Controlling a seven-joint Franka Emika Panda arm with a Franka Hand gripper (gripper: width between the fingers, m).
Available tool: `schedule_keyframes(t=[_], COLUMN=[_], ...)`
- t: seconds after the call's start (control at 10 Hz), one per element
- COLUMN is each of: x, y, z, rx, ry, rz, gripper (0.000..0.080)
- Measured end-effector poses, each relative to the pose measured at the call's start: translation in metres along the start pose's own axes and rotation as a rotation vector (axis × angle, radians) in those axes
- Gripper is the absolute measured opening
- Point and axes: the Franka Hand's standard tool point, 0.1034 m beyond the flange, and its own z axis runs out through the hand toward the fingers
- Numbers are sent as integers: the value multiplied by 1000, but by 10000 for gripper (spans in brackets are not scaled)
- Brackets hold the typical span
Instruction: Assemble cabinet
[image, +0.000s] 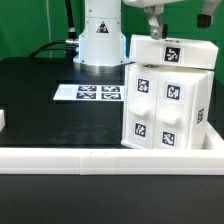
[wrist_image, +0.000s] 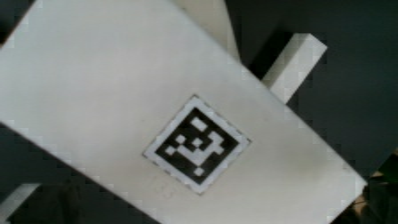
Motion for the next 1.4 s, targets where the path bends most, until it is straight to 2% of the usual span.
schedule_keyframes(t=[0.1, 0.3, 0.4, 0.9, 1.1, 1.4], x=[1, 0, -1, -10, -12, -12], y=[-1, -1, -1, -3, -2, -1], z=[1, 5, 7, 22, 24, 24], rx=[-3, -13, -30, -22, -26, -27], ry=[2, 7, -17, -25, -34, -34], rz=[-164, -306, -469, -433, -409, -362], gripper=[797, 797, 797, 797, 554, 557])
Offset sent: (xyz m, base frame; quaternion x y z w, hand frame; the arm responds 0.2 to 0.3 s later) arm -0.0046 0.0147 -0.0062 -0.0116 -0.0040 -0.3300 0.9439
